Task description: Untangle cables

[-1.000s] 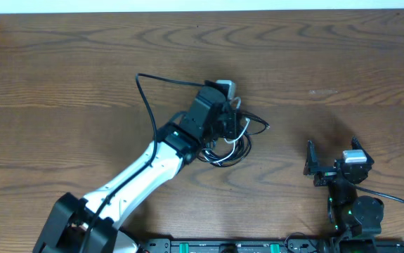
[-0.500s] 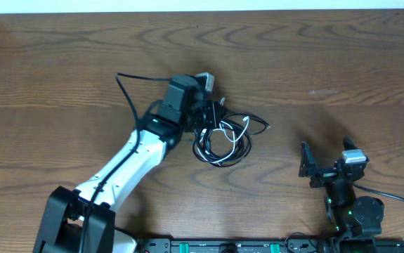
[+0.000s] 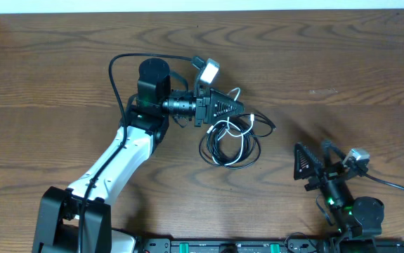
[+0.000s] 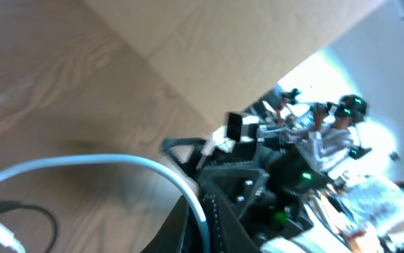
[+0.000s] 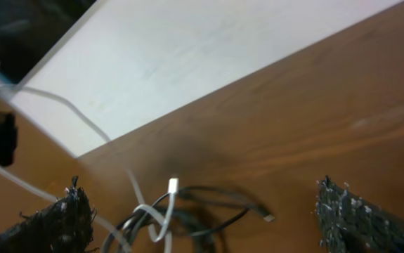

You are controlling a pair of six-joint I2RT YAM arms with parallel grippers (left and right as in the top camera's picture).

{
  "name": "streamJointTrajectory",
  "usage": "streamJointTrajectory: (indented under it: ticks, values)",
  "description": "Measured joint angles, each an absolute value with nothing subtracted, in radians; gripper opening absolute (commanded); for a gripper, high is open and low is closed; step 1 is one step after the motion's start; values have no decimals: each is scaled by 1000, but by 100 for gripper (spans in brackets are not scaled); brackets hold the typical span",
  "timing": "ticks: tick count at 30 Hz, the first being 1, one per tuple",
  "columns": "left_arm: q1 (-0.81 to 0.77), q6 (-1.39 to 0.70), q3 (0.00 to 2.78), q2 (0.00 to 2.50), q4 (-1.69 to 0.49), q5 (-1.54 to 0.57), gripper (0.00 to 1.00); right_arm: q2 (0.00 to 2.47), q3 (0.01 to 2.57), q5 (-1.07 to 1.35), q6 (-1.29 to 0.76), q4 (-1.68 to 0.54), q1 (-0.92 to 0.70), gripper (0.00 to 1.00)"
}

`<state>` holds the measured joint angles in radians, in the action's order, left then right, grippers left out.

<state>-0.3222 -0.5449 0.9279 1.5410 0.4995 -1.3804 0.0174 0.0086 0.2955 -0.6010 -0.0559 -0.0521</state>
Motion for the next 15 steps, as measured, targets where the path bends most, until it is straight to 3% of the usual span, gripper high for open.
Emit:
streamJointTrajectory:
  ticks: [8, 15]
  values:
    - [-323, -732, 927, 1541, 802, -1443, 8, 178, 95, 452, -719, -175, -53, 99]
    - [-323, -833, 927, 1541, 846, -1414, 8, 509, 204, 681, -810, -76, -53, 99]
